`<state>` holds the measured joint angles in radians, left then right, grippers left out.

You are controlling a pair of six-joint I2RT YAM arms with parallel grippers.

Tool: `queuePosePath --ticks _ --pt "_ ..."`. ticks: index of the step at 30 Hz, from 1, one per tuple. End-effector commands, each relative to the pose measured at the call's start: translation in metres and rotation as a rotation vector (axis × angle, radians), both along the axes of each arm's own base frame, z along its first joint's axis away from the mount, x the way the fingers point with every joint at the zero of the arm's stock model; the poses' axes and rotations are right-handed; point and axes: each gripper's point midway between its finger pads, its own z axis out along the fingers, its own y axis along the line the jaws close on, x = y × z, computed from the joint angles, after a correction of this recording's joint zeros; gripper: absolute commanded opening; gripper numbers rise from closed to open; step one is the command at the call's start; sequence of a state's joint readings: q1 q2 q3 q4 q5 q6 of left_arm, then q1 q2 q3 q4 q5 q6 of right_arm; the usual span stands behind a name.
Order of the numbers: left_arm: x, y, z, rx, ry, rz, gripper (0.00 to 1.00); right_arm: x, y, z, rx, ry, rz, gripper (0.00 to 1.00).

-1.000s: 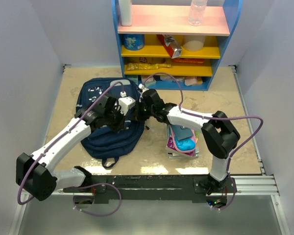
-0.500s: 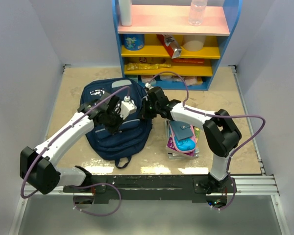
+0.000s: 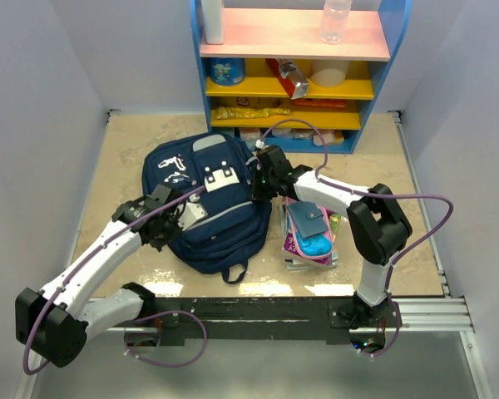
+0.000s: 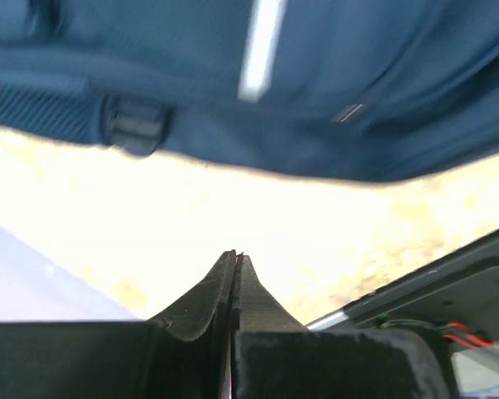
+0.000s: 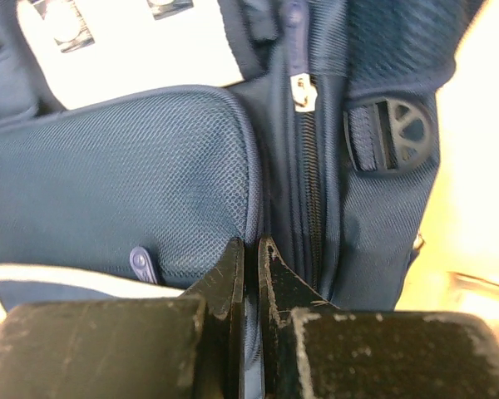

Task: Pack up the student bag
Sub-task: Unzip the student bag at the center of the board.

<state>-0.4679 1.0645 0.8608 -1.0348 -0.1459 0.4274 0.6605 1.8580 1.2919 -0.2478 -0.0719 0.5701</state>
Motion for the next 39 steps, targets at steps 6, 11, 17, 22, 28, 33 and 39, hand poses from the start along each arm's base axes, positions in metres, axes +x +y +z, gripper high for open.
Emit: queuePosePath --ticks 6,11,17,22,28,33,39 --pt "0.025 0.008 0.029 -0.008 -0.130 0.054 0.00 0.052 -0.004 0.054 0.089 -0.200 -0.104 0.00" --pt "0.042 -0.033 0.032 -0.171 -0.062 0.052 0.00 0.033 0.008 0.071 0.108 -0.220 -0.077 0.46" --pt "0.069 -0.062 0.024 -0.274 -0.079 0.040 0.20 0.006 0.002 0.104 0.131 -0.277 -0.068 0.46" --pt "0.085 -0.099 0.038 -0.423 -0.094 -0.020 0.40 -0.022 0.001 0.088 0.205 -0.178 -0.084 0.46" --pt "0.082 -0.120 0.037 -0.492 -0.105 -0.119 0.46 -0.062 0.022 0.051 0.132 -0.054 -0.068 0.46" --pt "0.095 -0.099 0.007 -0.415 -0.176 -0.073 0.50 -0.082 0.032 0.039 0.114 -0.010 -0.073 0.47" --pt "0.145 -0.035 -0.021 -0.355 -0.211 0.188 0.48 -0.095 0.033 0.026 0.070 0.019 -0.098 0.50"
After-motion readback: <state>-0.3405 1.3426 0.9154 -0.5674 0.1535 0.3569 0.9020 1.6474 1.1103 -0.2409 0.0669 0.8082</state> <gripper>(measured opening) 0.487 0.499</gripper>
